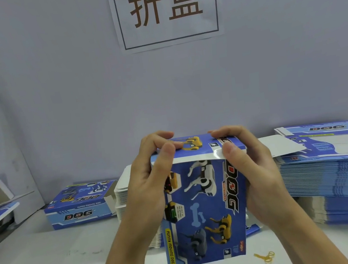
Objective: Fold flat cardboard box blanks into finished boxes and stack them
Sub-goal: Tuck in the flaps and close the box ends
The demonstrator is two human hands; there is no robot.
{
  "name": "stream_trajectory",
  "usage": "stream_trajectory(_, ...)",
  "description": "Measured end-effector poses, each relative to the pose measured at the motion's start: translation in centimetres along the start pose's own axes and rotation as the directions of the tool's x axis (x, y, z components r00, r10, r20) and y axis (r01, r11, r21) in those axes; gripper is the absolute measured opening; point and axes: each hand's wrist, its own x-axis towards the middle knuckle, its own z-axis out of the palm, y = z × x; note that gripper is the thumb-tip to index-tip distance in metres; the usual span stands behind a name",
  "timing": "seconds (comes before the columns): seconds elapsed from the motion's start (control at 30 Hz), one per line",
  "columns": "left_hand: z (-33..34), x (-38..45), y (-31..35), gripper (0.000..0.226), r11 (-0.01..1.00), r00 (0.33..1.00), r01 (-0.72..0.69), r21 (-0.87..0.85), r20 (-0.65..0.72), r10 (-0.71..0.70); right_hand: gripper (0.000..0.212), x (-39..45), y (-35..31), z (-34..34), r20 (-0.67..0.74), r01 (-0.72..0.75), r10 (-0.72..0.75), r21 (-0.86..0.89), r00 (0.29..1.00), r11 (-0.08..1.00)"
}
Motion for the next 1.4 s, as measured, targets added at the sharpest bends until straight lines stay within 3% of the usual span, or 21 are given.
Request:
stream_trajectory(0.07, -0.1, 0.1, -0.1, 0.021, 0.996, 0.999, -0.035, 0.078, -0.002, 0.035, 0.036, 0.0, 0.0, 0.1, -0.027, 0.011, -0.011, 0.0, 1.0, 1.0)
stream_trajectory(0.17, -0.3, 0.1, 0.0, 0.025, 0.973, 0.993, -0.113, 0.199, 0.003, 0.115, 0.03, 0.0, 0.3, 0.4, -0.095, 0.047, -0.05, -0.027, 0.994, 0.999)
stream_trajectory(0.27, -0.1, 0.2, 0.1, 0.021, 0.946, 0.979, -0.189, 0.264, -0.019, 0.201, 0.009, 0.1, 0.8, 1.2, -0.156, 0.095, -0.104, -0.068, 0.982, 0.993)
stream_trajectory(0.37, 0.2, 0.3, 0.0, 0.023, 0.936, 0.979, -0.184, 0.3, -0.031, 0.202, 0.009, 0.1, 0.7, 1.3, -0.19, 0.088, -0.105, -0.097, 0.976, 0.991)
stream_trajectory(0.43, 0.0, 0.2, -0.2, 0.034, 0.963, 0.996, -0.093, 0.253, 0.01, 0.093, 0.018, 0.2, 0.3, 1.0, -0.201, 0.065, -0.08, -0.082, 0.976, 0.995)
stream_trajectory(0.5, -0.7, 0.2, -0.5, 0.074, 0.96, 0.991, 0.081, 0.269, 0.085, -0.107, 0.045, 0.3, -0.2, 0.2, -0.29, 0.033, -0.043, -0.037, 0.956, 0.999)
stream_trajectory(0.57, -1.7, 0.1, -0.3, 0.096, 0.899, 0.923, 0.249, 0.361, 0.193, -0.334, 0.072, 0.3, -0.9, -1.1, -0.362, -0.002, 0.045, 0.118, 0.931, 0.993)
stream_trajectory(0.67, -3.0, 0.0, -0.1, 0.076, 0.795, 0.718, 0.322, 0.514, 0.416, -0.559, 0.065, 0.2, -1.9, -3.4, -0.332, -0.015, 0.09, 0.222, 0.939, 0.975)
stream_trajectory(0.73, -3.7, -0.3, -0.2, 0.07, 0.76, 0.663, 0.34, 0.554, 0.432, -0.612, 0.061, 0.0, -2.2, -4.8, -0.332, -0.055, 0.112, 0.178, 0.936, 0.982)
stream_trajectory(0.8, -4.3, 0.0, -0.1, 0.061, 0.786, 0.768, 0.314, 0.532, 0.345, -0.54, 0.058, -0.2, -2.0, -5.9, -0.358, -0.09, 0.142, 0.159, 0.923, 0.983)
stream_trajectory(0.87, -5.7, 0.7, -0.1, 0.058, 0.888, 0.949, 0.252, 0.385, 0.084, -0.305, 0.049, -0.2, -1.8, -6.1, -0.387, -0.14, 0.189, 0.153, 0.903, 0.978)
stream_trajectory(0.9, -6.7, 1.0, 0.2, 0.07, 0.948, 0.974, 0.218, 0.232, -0.109, -0.197, 0.046, -0.1, -1.6, -6.0, -0.409, -0.158, 0.203, 0.14, 0.89, 0.977)
stream_trajectory(0.93, -7.9, 1.1, 0.3, 0.101, 0.972, 0.955, 0.197, 0.125, -0.25, -0.162, 0.044, -0.1, -1.4, -5.9, -0.418, -0.167, 0.209, 0.135, 0.884, 0.977)
stream_trajectory(0.97, -9.0, 1.1, 0.4, 0.13, 0.968, 0.926, 0.216, 0.128, -0.341, -0.161, 0.042, 0.0, -1.2, -5.8, -0.416, -0.174, 0.215, 0.136, 0.883, 0.975)
stream_trajectory(1.0, -9.4, 1.0, 0.6, 0.146, 0.936, 0.913, 0.268, 0.227, -0.369, -0.172, 0.041, 0.1, -1.1, -5.5, -0.411, -0.182, 0.223, 0.138, 0.884, 0.974)
stream_trajectory(1.03, -9.3, 1.0, 0.5, 0.146, 0.875, 0.911, 0.323, 0.36, -0.367, -0.185, 0.039, 0.2, -0.9, -5.2, -0.408, -0.193, 0.232, 0.135, 0.883, 0.972)
stream_trajectory(1.1, -8.5, 0.8, -0.7, 0.117, 0.736, 0.924, 0.353, 0.577, -0.34, -0.177, 0.034, 0.3, -0.5, -4.4, -0.403, -0.226, 0.244, 0.091, 0.882, 0.97)
stream_trajectory(1.17, -6.8, 0.9, -2.6, 0.088, 0.636, 0.967, 0.242, 0.733, -0.238, -0.094, 0.027, 0.5, -0.1, -3.6, -0.388, -0.257, 0.24, 0.007, 0.89, 0.966)
stream_trajectory(1.23, -5.2, 1.0, -5.3, 0.077, 0.467, 0.984, 0.17, 0.868, -0.128, -0.122, 0.023, 0.7, 0.4, -3.3, -0.374, -0.28, 0.227, -0.095, 0.899, 0.955)
stream_trajectory(1.33, -4.2, 0.4, -8.4, 0.06, 0.139, 0.971, 0.149, 0.979, -0.118, -0.208, 0.02, 0.8, 1.4, -3.1, -0.358, -0.305, 0.188, -0.306, 0.915, 0.902)
stream_trajectory(1.4, -3.9, 0.0, -8.9, 0.047, 0.062, 0.983, 0.122, 0.991, -0.112, -0.143, 0.022, 0.6, 2.2, -3.0, -0.347, -0.291, 0.126, -0.48, 0.929, 0.827)
